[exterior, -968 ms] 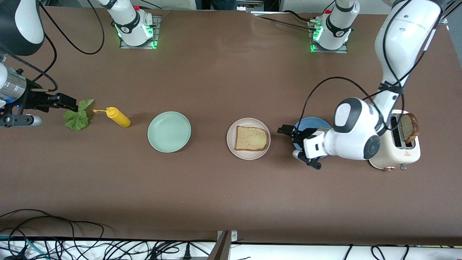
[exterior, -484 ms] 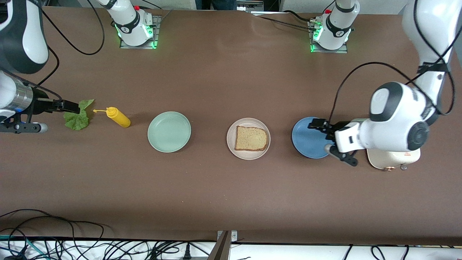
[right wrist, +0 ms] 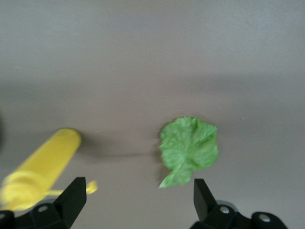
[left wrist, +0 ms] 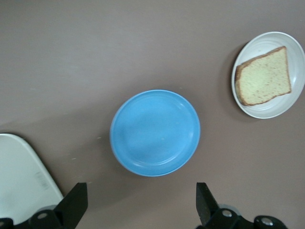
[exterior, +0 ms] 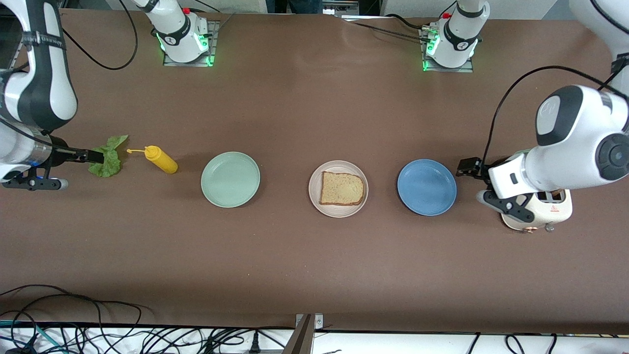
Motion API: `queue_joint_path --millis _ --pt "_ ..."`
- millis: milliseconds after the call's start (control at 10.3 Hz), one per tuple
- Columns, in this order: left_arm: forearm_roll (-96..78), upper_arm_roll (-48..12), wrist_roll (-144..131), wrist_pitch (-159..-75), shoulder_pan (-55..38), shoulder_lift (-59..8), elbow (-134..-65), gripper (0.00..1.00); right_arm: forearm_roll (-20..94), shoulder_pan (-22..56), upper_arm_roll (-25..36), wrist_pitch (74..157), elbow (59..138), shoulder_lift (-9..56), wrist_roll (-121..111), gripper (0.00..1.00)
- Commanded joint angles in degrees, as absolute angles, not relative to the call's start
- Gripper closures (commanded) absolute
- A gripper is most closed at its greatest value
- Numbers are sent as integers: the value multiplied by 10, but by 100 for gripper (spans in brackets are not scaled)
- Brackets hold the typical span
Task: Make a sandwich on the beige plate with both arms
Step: 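Open the left gripper and return it to the toaster, then grasp the green lettuce leaf with the right gripper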
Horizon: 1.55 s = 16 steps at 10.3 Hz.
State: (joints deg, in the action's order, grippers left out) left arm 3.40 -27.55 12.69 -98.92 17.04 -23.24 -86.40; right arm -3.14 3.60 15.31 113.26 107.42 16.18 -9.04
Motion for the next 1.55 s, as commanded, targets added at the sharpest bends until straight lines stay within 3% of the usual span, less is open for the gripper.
queue_joint_path --millis 0,387,1065,1161,1452 --pt "105 -272 106 -982 174 -187 -873 0 -40 34 182 1231 1156 163 -139 0" --pt "139 -268 104 -983 199 -162 -856 0 -39 25 196 1364 1268 174 -150 0" --pt "135 -269 106 -983 215 -161 -857 0 -36 14 196 1372 1264 232 -162 0" --pt "135 -270 105 -983 215 -161 -859 0 -35 13 196 1376 1263 238 -162 4" --pt "134 -270 104 -983 214 -162 -858 0 -35 14 196 1376 1263 243 -162 74"
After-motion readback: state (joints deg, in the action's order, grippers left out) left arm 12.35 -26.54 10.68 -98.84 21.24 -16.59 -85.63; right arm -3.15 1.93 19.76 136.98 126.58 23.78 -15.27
